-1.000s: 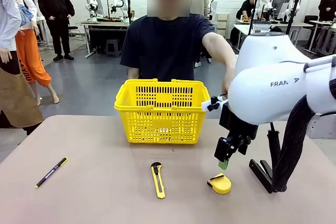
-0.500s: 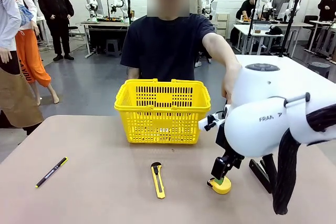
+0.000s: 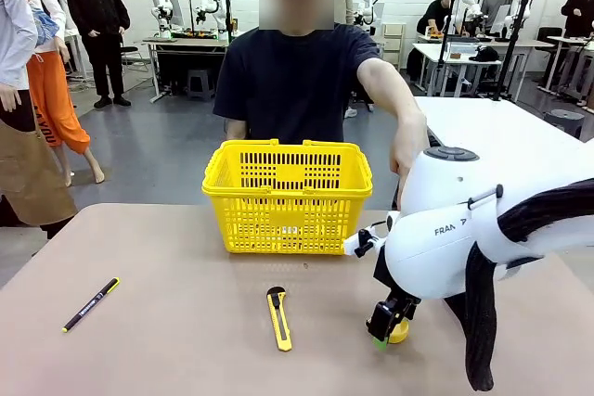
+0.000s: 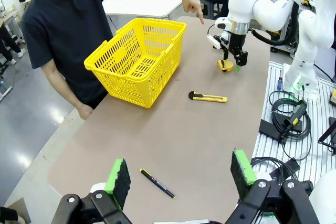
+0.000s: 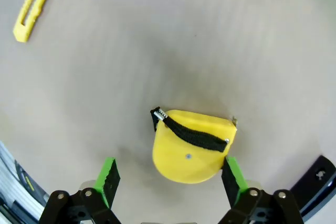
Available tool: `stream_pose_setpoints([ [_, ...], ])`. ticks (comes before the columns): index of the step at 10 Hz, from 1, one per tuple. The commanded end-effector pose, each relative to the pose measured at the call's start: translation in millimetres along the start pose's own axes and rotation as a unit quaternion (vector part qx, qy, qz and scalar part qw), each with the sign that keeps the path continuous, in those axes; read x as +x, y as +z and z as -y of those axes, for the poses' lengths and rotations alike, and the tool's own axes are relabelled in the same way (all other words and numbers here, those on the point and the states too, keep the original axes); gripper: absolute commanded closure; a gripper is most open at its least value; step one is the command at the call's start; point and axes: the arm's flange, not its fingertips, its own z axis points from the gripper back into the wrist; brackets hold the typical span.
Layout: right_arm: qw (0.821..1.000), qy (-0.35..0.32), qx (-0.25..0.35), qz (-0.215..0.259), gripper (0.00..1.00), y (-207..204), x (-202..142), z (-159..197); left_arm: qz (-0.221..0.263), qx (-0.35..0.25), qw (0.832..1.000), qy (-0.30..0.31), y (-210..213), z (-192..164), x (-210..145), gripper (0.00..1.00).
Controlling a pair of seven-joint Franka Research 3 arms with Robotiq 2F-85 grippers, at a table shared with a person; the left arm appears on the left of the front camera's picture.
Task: Place the items the person wants into the basket.
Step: Pick up the item the person points to and place it in the Market Basket.
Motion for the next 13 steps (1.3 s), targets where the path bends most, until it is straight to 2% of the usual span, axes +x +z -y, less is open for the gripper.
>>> stream_pose_setpoints([
  [1, 1.0, 0.01, 0.009, 0.003, 0.0, -9, 3, 3, 0.01, -0.004, 1.0, -0.012, 0, 0, -1, 0.0],
  [5, 1.0, 0.02, 0.003, -0.016, 0.0, -29, 3, 8, 0.01, -0.004, 1.0, -0.012, 0, 0, -1, 0.0],
  [6, 1.0, 0.022, -0.005, -0.012, 0.58, -26, 2, 7, 0.01, -0.004, 1.0, -0.012, 0, 0, -1, 0.0],
  [7, 1.0, 0.019, -0.009, -0.005, 0.58, -23, 2, 7, 0.01, -0.004, 1.0, -0.012, 0, 0, -1, 0.0],
  [8, 1.0, 0.015, -0.009, -0.005, 1.0, -22, 2, 8, 0.01, -0.004, 1.0, -0.012, 0, 0, -1, 0.0],
  [9, 1.0, 0.013, -0.01, -0.004, 0.6, -22, 2, 8, 0.01, -0.004, 1.0, -0.012, 0, 0, -1, 0.0],
  [10, 1.0, 0.012, -0.015, -0.002, 1.0, -20, 3, 8, 0.01, -0.004, 1.0, -0.012, 0, 0, -1, 0.0],
  [12, 0.999, 0.008, -0.039, 0.007, 1.0, -7, 2, 4, 0.01, -0.004, 1.0, -0.012, 0, 0, -1, 0.0],
  [13, 0.998, 0.006, -0.069, 0.01, 0.93, 7, 1, 0, 0.01, -0.004, 1.0, -0.012, 0, 0, -1, 0.0],
])
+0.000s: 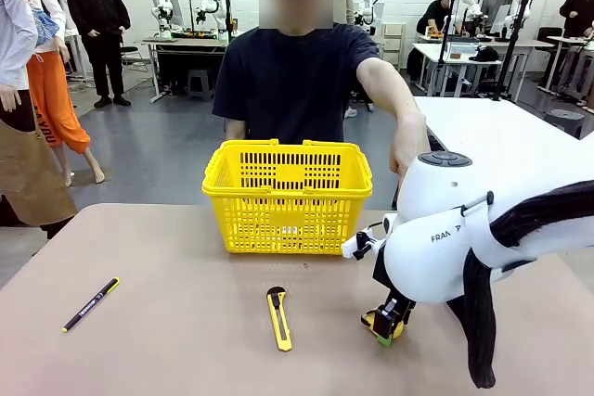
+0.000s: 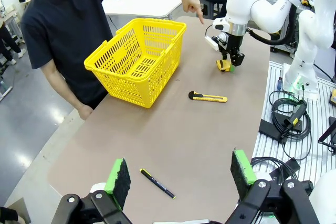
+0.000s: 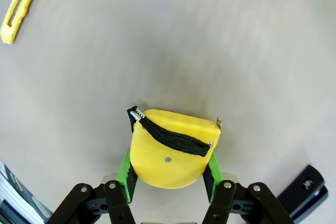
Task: Place the items the person wants into the basket.
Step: Pick up the item the person points to and place it in the Market Basket.
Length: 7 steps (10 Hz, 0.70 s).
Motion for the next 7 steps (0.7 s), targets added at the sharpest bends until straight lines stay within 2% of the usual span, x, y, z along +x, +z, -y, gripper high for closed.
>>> stream_pose_setpoints([
  [1, 0.998, -0.022, -0.058, 0.004, 0.54, 26, -5, -10, 0.01, -0.003, 1.0, -0.012, 0, 0, -1, 0.0],
  [2, 0.997, -0.029, -0.065, 0.004, 0.96, 53, -6, -16, 0.01, -0.003, 1.0, -0.012, 0, 0, -1, 0.0],
  [3, 0.998, -0.043, -0.035, -0.016, 0.96, 99, -8, -22, 0.01, -0.003, 1.0, -0.012, 0, 0, -1, 0.0],
  [5, 0.994, -0.106, 0.018, -0.026, 0.96, 226, -7, -14, 0.01, -0.003, 1.0, -0.012, 0, 0, -1, 0.0],
  [6, 0.988, -0.148, 0.034, -0.022, 0.96, 272, -4, -4, 0.01, -0.003, 1.0, -0.012, 0, 0, -1, 0.0],
  [7, 0.981, -0.184, 0.048, -0.025, 0.96, 301, -2, 5, 0.01, -0.003, 1.0, -0.012, 0, 0, -1, 0.0],
])
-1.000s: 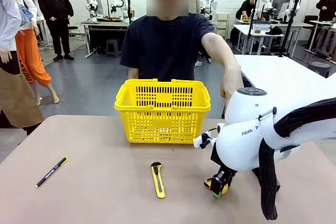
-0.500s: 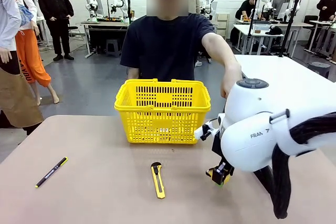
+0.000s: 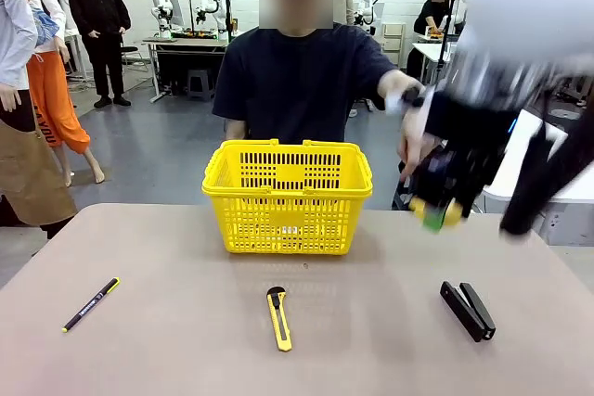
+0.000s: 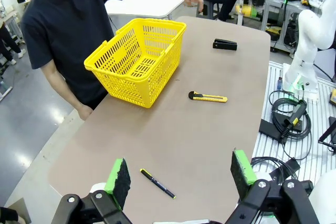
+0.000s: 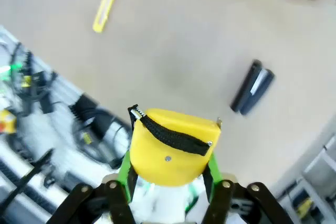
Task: Place the items the person wants into the basket.
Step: Pick up the item the person points to and place it in the Market Basket.
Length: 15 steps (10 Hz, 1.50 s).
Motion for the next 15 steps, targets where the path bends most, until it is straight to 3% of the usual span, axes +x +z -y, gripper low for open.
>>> stream_pose_setpoints([
  [1, 0.996, -0.084, 0.029, -0.012, 0.96, 32, 33, 14, 0.01, -0.003, 1.0, -0.011, 0, 0, -1, 0.0],
  [2, 0.994, -0.103, 0.022, -0.012, 0.96, 33, 33, 20, 0.01, -0.003, 1.0, -0.011, 0, 0, -1, 0.0],
  [3, 0.986, -0.169, -0.001, -0.008, 0.96, 22, 28, 24, 0.01, -0.003, 1.0, -0.011, 0, 0, -1, 0.0],
  [4, 0.998, -0.068, 0.016, -0.003, 0.96, 53, 10, 21, 0.01, -0.003, 1.0, -0.011, 0, 0, -1, 0.0],
  [7, 0.998, -0.068, 0.016, -0.003, 0.96, 53, 10, 21, 0.01, -0.003, 1.0, -0.011, 0, 0, -1, 0.0],
  [8, 0.996, -0.088, 0.01, -0.004, 0.38, 52, 18, 23, 0.01, -0.003, 1.0, -0.011, 0, 0, -1, 0.0],
  [9, 1.0, -0.022, 0.008, -0.009, 0.38, 71, 59, 16, 0.01, -0.003, 1.0, -0.011, 0, 0, -1, 0.0],
  [11, 0.99, 0.132, 0.033, -0.047, 0.38, 80, 169, 1, 0.01, -0.003, 1.0, -0.011, 0, 0, -1, 0.0],
  [12, 0.975, 0.214, 0.032, -0.043, 0.38, 72, 212, -8, 0.01, -0.003, 1.0, -0.011, 0, 0, -1, 0.0],
  [13, 0.951, 0.296, 0.075, -0.047, 0.38, 54, 246, -17, 0.01, -0.003, 1.0, -0.011, 0, 0, -1, 0.0],
  [14, 0.939, 0.342, 0.041, -0.021, 0.38, 30, 274, -23, 0.01, -0.003, 1.0, -0.011, 0, 0, -1, 0.0],
  [15, 0.929, 0.369, 0.021, -0.033, 0.38, 6, 294, -26, 0.01, -0.003, 1.0, -0.011, 0, 0, -1, 0.0],
])
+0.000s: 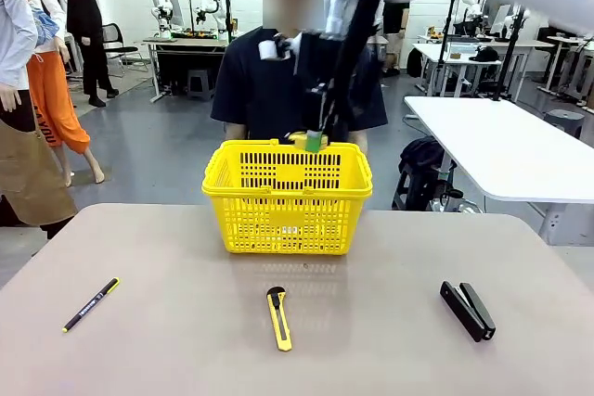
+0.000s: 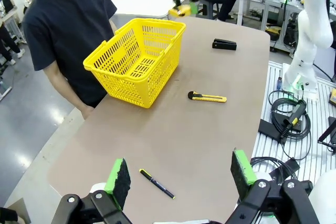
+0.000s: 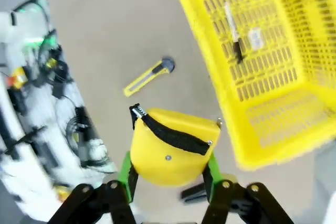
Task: Place the items the person wants into the basket.
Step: Pick up the item the person points to and place it in the Market Basket.
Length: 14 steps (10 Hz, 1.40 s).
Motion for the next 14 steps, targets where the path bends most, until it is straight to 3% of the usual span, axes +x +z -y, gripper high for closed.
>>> stream_pose_setpoints([
  [1, 0.996, 0.072, -0.051, -0.033, 0.38, 3, 29, 26, 0.01, -0.002, 1.0, -0.011, 1, -1, -1, 0.0],
  [4, 0.992, 0.053, -0.11, -0.027, 0.38, -14, 37, 31, 0.01, -0.002, 1.0, -0.011, 1, -1, -1, 0.0],
  [5, 0.995, 0.075, -0.051, -0.043, 0.38, -33, 27, 29, 0.01, -0.002, 1.0, -0.011, 1, -1, -1, 0.0],
  [9, 0.995, 0.075, -0.051, -0.043, 0.38, -33, 27, 29, 0.01, -0.002, 1.0, -0.011, 1, -1, -1, 0.0],
  [11, 0.989, 0.094, -0.094, -0.06, 0.37, -43, 25, 38, 0.01, -0.002, 1.0, -0.011, 1, -1, -1, 0.0],
  [14, 0.986, 0.13, -0.109, -0.005, 0.37, -45, 29, 75, 0.01, -0.002, 1.0, -0.011, 1, -1, -1, 0.0],
])
